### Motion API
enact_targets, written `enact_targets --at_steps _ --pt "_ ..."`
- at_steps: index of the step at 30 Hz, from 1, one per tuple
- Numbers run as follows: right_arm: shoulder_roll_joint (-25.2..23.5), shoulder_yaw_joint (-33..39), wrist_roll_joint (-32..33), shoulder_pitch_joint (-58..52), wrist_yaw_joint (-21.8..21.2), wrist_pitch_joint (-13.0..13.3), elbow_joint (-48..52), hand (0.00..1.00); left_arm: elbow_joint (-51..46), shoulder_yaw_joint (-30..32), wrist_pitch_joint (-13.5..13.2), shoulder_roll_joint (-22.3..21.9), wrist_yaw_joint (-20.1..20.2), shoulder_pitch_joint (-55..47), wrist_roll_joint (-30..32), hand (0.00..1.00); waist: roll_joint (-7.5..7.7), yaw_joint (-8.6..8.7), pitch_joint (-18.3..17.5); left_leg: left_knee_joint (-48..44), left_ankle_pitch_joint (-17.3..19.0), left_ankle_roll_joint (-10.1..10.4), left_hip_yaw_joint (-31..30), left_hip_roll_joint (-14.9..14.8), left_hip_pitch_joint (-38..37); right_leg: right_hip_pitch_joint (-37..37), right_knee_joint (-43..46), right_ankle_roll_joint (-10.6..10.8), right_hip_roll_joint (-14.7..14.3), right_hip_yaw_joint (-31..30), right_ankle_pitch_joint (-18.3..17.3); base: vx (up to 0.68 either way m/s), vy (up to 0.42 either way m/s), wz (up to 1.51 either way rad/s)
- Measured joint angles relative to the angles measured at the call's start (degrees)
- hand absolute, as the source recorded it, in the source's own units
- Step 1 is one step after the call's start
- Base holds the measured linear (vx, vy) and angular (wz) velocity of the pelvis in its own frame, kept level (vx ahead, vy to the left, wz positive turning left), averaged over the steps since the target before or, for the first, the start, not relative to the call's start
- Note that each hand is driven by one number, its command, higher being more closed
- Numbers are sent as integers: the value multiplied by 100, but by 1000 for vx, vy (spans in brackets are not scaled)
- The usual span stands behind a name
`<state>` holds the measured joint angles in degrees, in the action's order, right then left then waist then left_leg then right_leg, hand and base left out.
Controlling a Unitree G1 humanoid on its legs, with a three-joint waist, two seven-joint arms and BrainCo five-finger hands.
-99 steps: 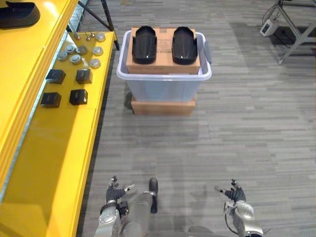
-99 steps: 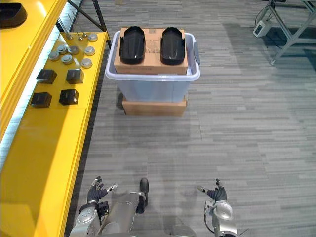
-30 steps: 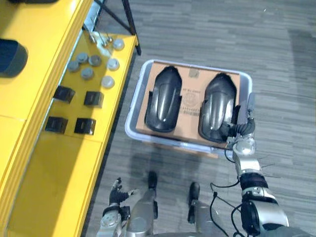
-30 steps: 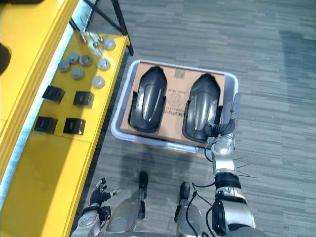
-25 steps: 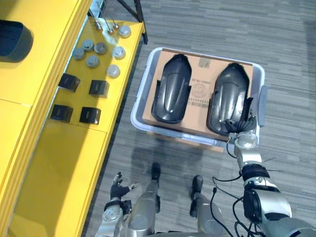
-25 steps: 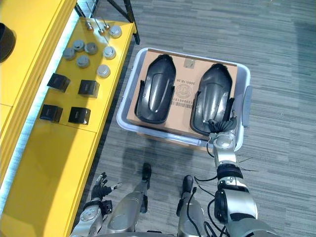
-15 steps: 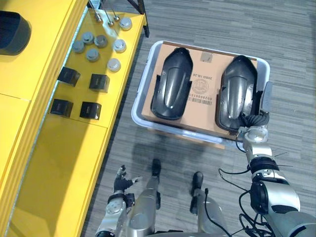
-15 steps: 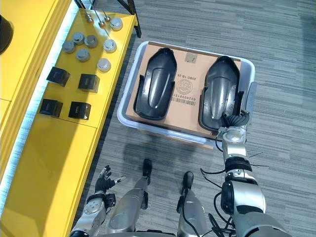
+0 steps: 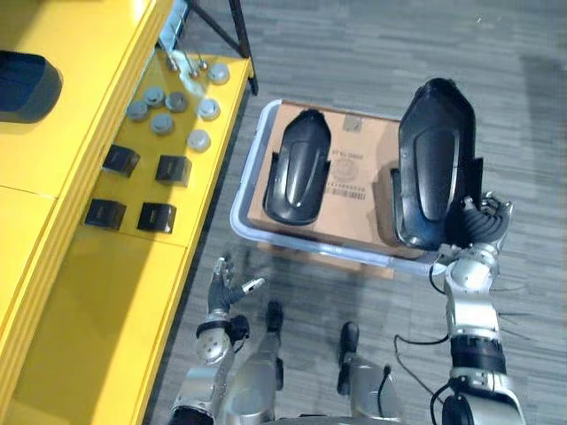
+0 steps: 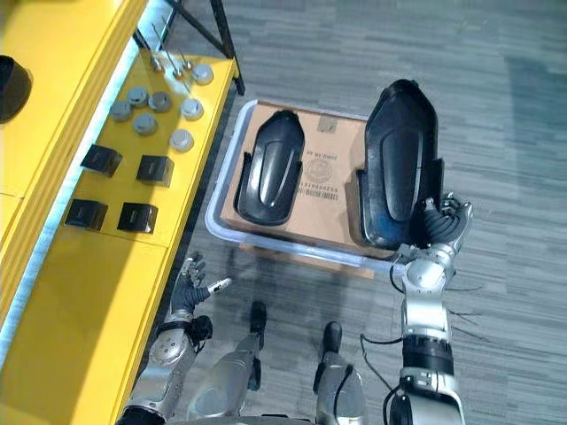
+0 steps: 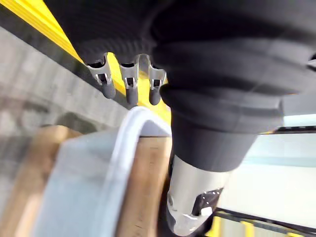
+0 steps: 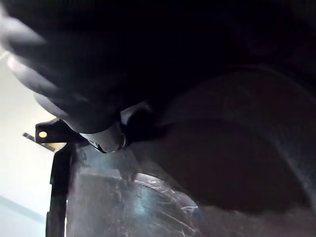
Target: Walk over and take plastic housings, then place them on the shelf
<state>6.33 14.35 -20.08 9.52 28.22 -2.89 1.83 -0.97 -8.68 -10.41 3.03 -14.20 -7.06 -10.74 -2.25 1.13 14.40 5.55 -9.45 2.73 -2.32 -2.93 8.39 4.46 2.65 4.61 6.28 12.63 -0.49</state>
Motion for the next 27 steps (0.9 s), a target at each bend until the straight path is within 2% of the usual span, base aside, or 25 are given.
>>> enact_targets --at_steps 4,9,11,14,19,20,25,26,27 --pt "-320 -736 -342 -52 26 4 544 100 -556 -470 -14 -139 -351 529 -35 0 -1 44 -268 3 1 2 0 1 -131 -145 -26 -3 -12 15 -3 1 -2 1" --pt "-641 -1602 -427 -152 11 30 884 100 -551 -983 31 -281 -622 950 21 0 7 92 -432 36 2 3 23 -3 -313 -323 -49 -3 -9 -4 -3 -24 0 -2" --pt "-786 -2000 -416 -247 5 62 1046 100 -514 -1135 141 -293 -755 1071 51 0 11 102 -524 37 20 28 88 -15 -318 -324 -79 -10 -18 -32 7 -45 5 -8" --pt "-807 -2408 -401 -350 -92 226 1072 100 -491 -1230 273 -291 -884 1101 138 0 20 114 -646 37 21 28 143 -22 -360 -323 -91 -11 -18 -122 47 -13 -3 -13" --pt "-802 -2815 -359 -549 -93 255 1059 100 -265 -1349 369 -268 -1075 1270 184 0 53 104 -805 39 32 17 325 -33 -393 -324 -212 18 -28 -241 118 -20 5 -15" --pt "-799 -2830 -248 -596 -94 255 1015 100 -248 -1372 374 -242 -1105 1275 180 100 73 107 -858 39 47 16 382 -34 -417 -326 -264 -8 -29 -300 166 -2 6 -19" --pt "-570 -2999 6 -773 -158 255 801 100 -101 -1568 397 -163 -1107 1358 116 100 105 136 -1085 39 68 16 442 -19 -432 -326 -305 -4 -26 -392 239 8 2 -15" --pt "-512 -3095 73 -815 -250 258 774 0 -93 -1589 399 -172 -1134 1363 10 100 103 132 -1111 39 68 17 461 -18 -448 -330 -306 -5 -30 -413 239 -13 11 -8" --pt "-489 -3131 108 -836 -268 269 776 0 -89 -1583 398 -158 -1155 1362 -11 100 100 128 -1123 39 69 17 468 -19 -457 -333 -305 -4 -34 -424 238 -15 7 -6"
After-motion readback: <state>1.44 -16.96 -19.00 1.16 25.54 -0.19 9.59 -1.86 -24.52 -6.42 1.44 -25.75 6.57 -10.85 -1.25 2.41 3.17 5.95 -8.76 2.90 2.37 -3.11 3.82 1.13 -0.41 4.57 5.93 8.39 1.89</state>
